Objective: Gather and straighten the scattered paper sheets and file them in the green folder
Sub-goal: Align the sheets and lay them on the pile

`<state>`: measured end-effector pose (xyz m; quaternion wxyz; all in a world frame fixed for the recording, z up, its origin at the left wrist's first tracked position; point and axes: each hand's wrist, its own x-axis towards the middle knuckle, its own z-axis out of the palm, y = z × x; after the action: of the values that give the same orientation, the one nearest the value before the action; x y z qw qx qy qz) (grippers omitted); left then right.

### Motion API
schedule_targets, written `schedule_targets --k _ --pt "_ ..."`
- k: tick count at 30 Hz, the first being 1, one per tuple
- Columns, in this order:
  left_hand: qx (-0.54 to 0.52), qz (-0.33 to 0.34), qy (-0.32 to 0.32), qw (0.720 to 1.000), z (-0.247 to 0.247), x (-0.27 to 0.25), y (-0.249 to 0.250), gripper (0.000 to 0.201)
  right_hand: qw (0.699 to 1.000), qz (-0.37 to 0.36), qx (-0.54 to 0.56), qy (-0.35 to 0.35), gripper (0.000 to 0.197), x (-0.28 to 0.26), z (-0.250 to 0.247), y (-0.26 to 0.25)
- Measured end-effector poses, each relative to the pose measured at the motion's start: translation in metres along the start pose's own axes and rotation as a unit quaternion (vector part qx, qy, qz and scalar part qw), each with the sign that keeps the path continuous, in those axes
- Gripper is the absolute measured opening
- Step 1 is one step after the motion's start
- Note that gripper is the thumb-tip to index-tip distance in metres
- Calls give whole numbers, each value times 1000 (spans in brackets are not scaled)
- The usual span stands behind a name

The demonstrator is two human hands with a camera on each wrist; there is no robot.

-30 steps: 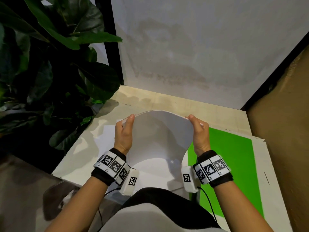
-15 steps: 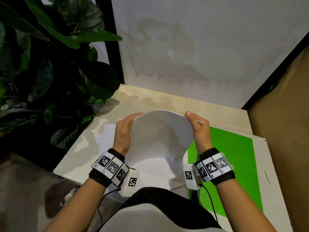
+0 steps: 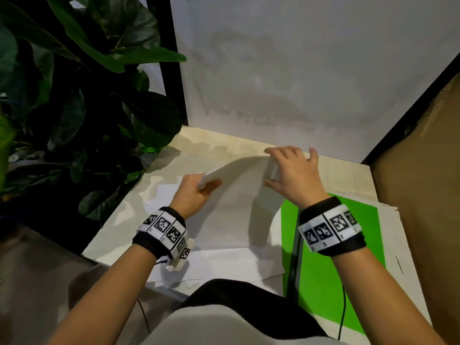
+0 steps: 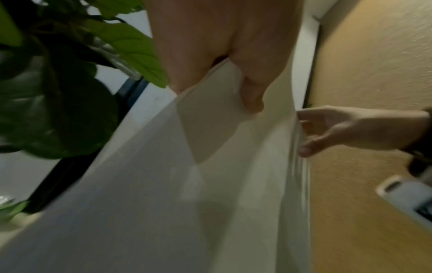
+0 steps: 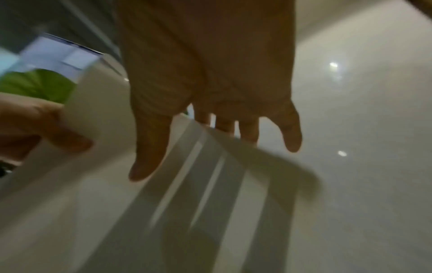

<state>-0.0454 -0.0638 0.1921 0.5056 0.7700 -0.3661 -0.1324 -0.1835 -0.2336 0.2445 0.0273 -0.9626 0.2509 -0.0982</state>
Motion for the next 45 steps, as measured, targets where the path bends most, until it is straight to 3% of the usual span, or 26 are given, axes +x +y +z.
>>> schedule_targets --k 3,6,9,12,14,16,18,20,22,25,28,30,33,35,39,41,43,45 --pt "56 55 -74 994 7 9 12 19 999 -36 -18 -28 38 11 -7 -19" --pt "25 37 -78 996 7 13 15 11 995 -54 47 -75 15 16 -11 -21" --pt "-11 -4 -88 996 -3 17 7 9 987 -66 140 -49 13 14 -15 -1" --pt "0 -64 -107 992 -30 16 -17 4 954 -15 300 1 12 11 -15 39" --pt "-20 -90 -88 992 -49 13 -35 15 926 57 372 18 11 6 -12 68" --pt "-108 -113 -43 987 -59 7 -45 23 882 117 456 23 4 -1 -4 88" --pt "-230 -131 -19 964 -58 2 -43 13 848 136 512 24 12 -5 6 89" --pt "-303 -150 -5 941 -47 5 -43 56 831 136 539 14 17 -7 19 77" --pt "-308 -169 48 935 -34 10 -38 71 818 141 558 14 17 -9 34 63" --pt "-242 -185 141 942 -23 15 -38 58 791 160 587 63 22 -13 52 47" --pt "-240 -162 142 947 -18 9 -39 53 746 197 623 131 27 -21 63 37" --pt "-235 -149 127 952 -16 0 -40 44 732 219 633 124 30 -28 74 34" --pt "-186 -137 71 970 -1 -16 -47 32 732 264 625 57 26 -39 104 31" --pt "-188 -183 88 961 11 -24 -47 13 726 314 611 36 24 -45 115 25" --pt "-203 -230 147 940 15 -24 -44 22 711 344 610 59 27 -42 118 27" --pt "-228 -205 169 937 8 -23 -46 19 704 352 612 75 40 -39 118 34" --pt "-225 -147 138 953 3 -25 -55 16 700 362 611 72 55 -41 125 41" --pt "-192 -125 98 968 5 -28 -66 23 699 358 618 40 32 -45 127 39"
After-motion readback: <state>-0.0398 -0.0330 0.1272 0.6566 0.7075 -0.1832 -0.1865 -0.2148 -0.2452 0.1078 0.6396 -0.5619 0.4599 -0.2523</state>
